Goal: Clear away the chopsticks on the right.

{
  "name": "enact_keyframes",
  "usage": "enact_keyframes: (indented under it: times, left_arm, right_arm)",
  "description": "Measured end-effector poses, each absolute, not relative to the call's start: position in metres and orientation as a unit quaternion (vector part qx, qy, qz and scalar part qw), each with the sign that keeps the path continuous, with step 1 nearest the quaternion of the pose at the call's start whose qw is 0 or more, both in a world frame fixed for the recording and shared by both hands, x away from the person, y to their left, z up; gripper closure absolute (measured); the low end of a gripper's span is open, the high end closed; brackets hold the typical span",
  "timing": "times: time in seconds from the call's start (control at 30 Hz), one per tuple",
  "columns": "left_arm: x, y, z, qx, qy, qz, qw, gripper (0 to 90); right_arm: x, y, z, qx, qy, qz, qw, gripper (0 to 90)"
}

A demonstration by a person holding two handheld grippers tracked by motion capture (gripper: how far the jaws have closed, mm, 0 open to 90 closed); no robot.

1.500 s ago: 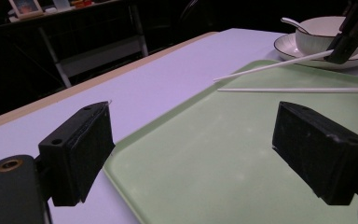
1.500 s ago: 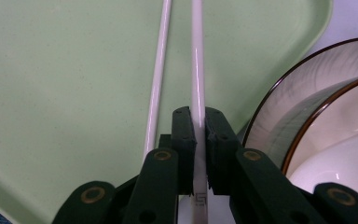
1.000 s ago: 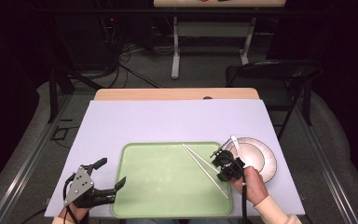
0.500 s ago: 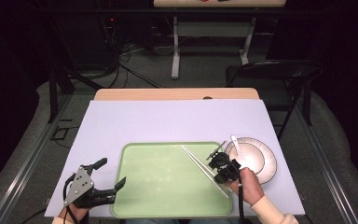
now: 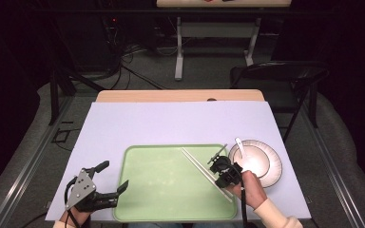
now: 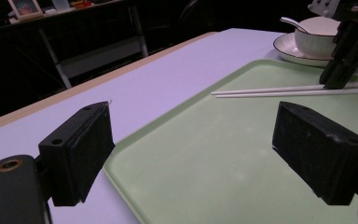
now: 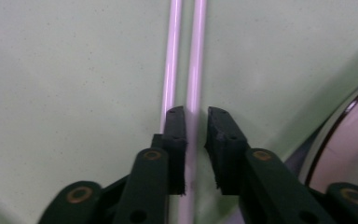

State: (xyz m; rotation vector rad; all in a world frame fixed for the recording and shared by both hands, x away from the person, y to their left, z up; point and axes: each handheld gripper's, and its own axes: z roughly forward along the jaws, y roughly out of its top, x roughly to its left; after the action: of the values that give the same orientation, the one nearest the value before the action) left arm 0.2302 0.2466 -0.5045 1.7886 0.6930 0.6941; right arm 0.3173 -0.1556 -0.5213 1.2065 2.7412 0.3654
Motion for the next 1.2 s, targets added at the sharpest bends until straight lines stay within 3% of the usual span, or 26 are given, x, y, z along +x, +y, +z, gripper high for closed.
enact_keyframes:
  times: [0.3, 0.43, 0.53, 0.9, 1.2]
  left_arm:
    - [0.23, 0.247, -0.504, 0.746, 0.29, 0.29, 0.524, 12.2]
    - [0.23, 0.246, -0.505, 0.749, 0.289, 0.288, 0.522, 12.2]
    - [0.23, 0.246, -0.505, 0.748, 0.29, 0.289, 0.523, 12.2]
    - [0.23, 0.246, -0.505, 0.748, 0.29, 0.289, 0.522, 12.2]
    - [0.23, 0.246, -0.505, 0.748, 0.291, 0.289, 0.521, 12.2]
  right_arm:
    - [0.312, -0.157, -0.509, 0.368, 0.915, 0.144, 0.087, 43.4]
    - [0.309, -0.161, -0.5, 0.348, 0.914, 0.179, 0.112, 26.2]
    - [0.307, -0.167, -0.493, 0.335, 0.909, 0.208, 0.132, 18.4]
    - [0.299, -0.184, -0.477, 0.307, 0.896, 0.278, 0.16, 6.8]
    - [0.285, -0.205, -0.479, 0.3, 0.877, 0.324, 0.189, 3.7]
